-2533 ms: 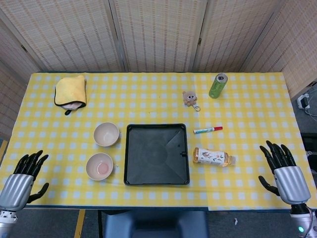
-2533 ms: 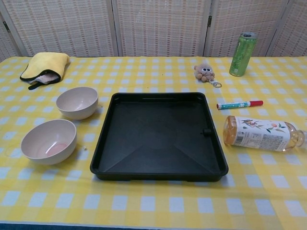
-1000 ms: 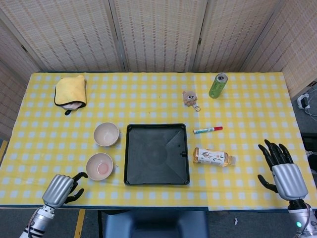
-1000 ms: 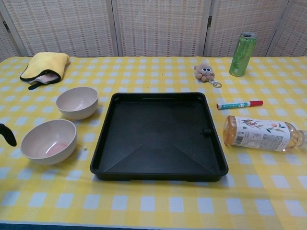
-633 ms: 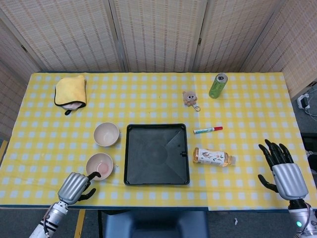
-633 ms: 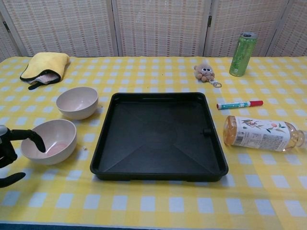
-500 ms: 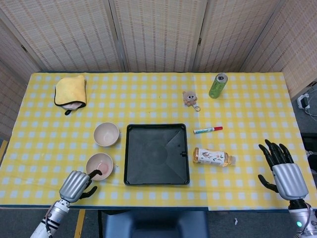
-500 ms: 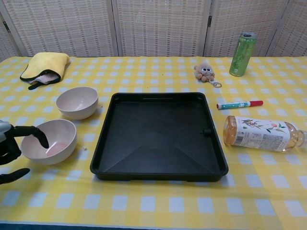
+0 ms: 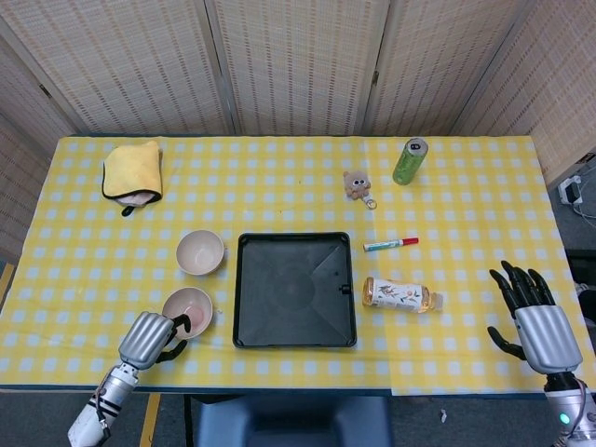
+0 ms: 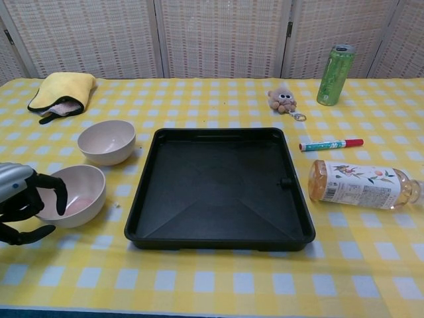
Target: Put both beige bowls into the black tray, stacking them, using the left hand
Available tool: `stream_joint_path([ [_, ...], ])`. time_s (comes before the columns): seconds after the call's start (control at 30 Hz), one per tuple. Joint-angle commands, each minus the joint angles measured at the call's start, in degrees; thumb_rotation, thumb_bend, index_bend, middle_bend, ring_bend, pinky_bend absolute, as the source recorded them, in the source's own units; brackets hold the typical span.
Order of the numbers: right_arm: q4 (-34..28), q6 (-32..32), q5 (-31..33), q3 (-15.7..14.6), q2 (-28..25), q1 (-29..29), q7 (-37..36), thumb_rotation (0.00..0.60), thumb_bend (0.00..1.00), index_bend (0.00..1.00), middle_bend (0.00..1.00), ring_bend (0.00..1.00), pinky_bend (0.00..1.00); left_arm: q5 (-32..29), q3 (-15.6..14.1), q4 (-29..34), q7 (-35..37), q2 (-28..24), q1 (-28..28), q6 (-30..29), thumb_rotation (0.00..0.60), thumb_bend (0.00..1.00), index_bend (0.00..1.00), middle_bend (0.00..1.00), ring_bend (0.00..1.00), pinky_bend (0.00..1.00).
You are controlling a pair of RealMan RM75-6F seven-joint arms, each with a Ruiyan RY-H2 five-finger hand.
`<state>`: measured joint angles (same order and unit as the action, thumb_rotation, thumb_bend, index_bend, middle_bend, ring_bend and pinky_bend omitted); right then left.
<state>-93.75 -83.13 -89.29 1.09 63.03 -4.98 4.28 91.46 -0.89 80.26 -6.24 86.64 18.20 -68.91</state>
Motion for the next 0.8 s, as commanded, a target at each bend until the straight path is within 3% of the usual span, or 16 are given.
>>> stream_joint_path([
  [0.03,0.0,0.2,0.2,0.1,0.0,-0.1,0.0,0.6,0.31,0.0,0.0,0.0,0.0,0.0,-0.1,-0.3,0.3,0.3,0.3,0.1,0.6,0.43,0.59,1.0,0.99,1.0],
  [0.17,0.1,0.4,0.3,0.1,0.1,-0.2,0.1,0.6,0.31,0.0,0.0,0.0,0.0,0.4,0.0,-1.1,0.9,1.0,0.5,-1.0,0.6,0.46,0.64,1.0,0.99,1.0],
  [0.6,-0.2,-0.1,-0.7,-0.4,-0.2,0.0,-0.3,0.6,0.31,0.0,0.0,0.0,0.0,2.7,-0.2,1.9,-1.4,-0.3,0.5,-5.1,0.6,0.49,0.64,1.0,1.0,1.0],
  [0.8,-0.2,-0.5,-1.1,-0.4,-0.5,0.1,-1.2,0.6,0.31,0.0,0.0,0.0,0.0,1.6,2.2,4.8,-5.4,-0.2,2.9,-3.2,0.6,0.49,0.65,1.0,1.0,1.0],
])
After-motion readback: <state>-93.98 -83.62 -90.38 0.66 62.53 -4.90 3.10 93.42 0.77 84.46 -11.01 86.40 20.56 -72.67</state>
